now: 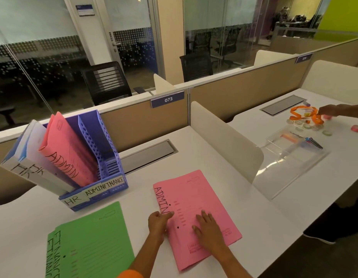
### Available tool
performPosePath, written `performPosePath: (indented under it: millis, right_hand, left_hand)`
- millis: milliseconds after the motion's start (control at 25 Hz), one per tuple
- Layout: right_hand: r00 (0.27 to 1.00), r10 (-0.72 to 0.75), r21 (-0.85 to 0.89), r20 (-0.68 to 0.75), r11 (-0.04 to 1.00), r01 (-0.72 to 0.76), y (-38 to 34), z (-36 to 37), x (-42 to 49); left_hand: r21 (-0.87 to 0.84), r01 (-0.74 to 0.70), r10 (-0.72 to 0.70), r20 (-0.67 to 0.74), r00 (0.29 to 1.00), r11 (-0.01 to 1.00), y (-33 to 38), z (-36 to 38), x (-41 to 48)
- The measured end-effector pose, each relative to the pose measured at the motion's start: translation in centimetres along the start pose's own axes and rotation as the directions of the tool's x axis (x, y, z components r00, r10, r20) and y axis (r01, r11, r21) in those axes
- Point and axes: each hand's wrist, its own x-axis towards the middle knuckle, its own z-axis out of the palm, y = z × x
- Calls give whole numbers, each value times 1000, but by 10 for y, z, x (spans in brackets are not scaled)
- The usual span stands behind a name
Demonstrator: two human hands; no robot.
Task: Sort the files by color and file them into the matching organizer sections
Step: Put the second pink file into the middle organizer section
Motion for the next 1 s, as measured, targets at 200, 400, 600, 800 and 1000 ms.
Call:
performPosePath:
  millis: [200,400,600,800,1000]
  right_hand:
    - [1000,8,11,-23,1000,-8,0,4,-1]
    - [992,40,33,-118,999,-36,-12,-15,5]
    - [929,250,255,-273,950,-181,-32,-58,26]
    - [945,241,617,-223,785,-54,-50,-88,54]
    - [987,28,784,-160,611,109,-96,-91,61]
  left_hand:
    - [20,-87,86,74,994,996,2,19,-7]
    - [-100,-158,164,55,985,982,13,19,-18]
    - [-221,-278,297,55,953,935,59,-7,-26]
    - [-285,-361,385,32,922,888,93,-58,-34]
    - [-271,-450,458,-35,888,851,110,-107,-49]
